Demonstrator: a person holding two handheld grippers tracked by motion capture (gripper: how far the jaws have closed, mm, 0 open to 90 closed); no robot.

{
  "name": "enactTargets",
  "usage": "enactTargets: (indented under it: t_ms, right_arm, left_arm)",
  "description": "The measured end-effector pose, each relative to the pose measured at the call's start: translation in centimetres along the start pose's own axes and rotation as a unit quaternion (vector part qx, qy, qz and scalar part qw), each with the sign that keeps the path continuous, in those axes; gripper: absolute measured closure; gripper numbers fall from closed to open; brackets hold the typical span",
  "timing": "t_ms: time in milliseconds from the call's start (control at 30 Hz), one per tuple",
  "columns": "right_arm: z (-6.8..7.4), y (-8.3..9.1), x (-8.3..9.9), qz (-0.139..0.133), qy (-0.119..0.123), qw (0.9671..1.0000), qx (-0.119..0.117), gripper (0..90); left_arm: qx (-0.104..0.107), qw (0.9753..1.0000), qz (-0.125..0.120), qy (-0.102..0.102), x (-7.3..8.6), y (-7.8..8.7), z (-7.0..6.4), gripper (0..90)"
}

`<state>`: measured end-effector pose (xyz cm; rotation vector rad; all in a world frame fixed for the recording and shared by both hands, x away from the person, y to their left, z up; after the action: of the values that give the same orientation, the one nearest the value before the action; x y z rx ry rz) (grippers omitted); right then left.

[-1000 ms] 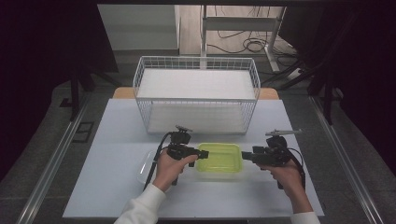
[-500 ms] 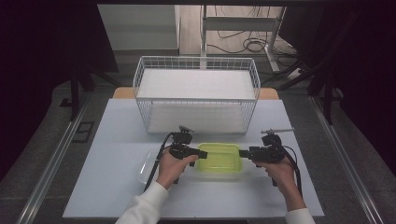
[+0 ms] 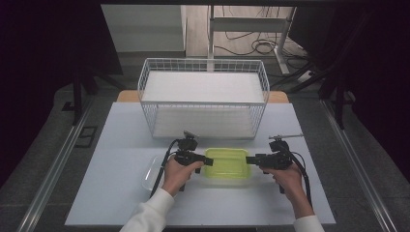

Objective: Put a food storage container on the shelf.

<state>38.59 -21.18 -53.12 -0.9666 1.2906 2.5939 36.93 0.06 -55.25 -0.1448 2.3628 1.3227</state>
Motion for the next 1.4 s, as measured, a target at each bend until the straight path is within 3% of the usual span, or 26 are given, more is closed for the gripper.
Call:
enactTargets:
  t_ms: [300,600,667,867,900,933,1200,1400]
  right_arm:
    - [-0.3,-1.1,0.8,0.017,-0.031,0.999,-0.026,50.4]
    - [0.0,-1.7,1.3,0.032,-0.061,0.9957,-0.063,64.6]
    - [-0.1,-1.7,1.3,0.032,-0.063,0.9957,-0.06,66.9]
    - [-0.3,-1.5,1.4,0.024,-0.098,0.9905,-0.093,73.5]
    - [-0.3,-1.4,1.4,0.022,-0.103,0.9899,-0.096,74.1]
    - [-0.3,-1.3,1.4,0.02,-0.101,0.99,-0.096,75.4]
    - [-0.3,-0.6,1.1,0.005,-0.095,0.991,-0.094,79.0]
    - [0.1,0.2,0.8,-0.005,-0.076,0.9929,-0.092,79.1]
  left_arm:
    - [0.013,0.9999,0.006,0.009,0.1,-0.1,-0.3,51.2]
    - [0.026,0.9996,0.01,0.011,0.1,-0.2,-0.4,53.8]
    - [0.03,0.9994,0.01,0.015,0.1,-0.2,-0.4,54.7]
    - [0.054,0.9979,0.007,0.035,0.2,0.1,-0.4,61.3]
    - [0.047,0.9983,0.007,0.033,0.3,0.1,-0.2,63.8]
    - [0.047,0.9984,0.006,0.032,0.3,0.2,-0.2,69.5]
    - [0.055,0.998,-0.015,0.027,0.2,1.1,-0.8,78.1]
    - [0.054,0.9982,-0.026,0.002,0.1,1.9,-1.4,78.3]
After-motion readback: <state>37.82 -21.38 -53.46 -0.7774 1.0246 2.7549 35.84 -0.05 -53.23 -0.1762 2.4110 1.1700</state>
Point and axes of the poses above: each handheld gripper's, and its own axes: y roughly backward along the jaws, x roughly out of its underside, z roughly to its left, the point moved 8 cm from there along -y, roughly forward along the jaws, and after that the axes turned 4 degrees about -x, right-handed, at the moved point
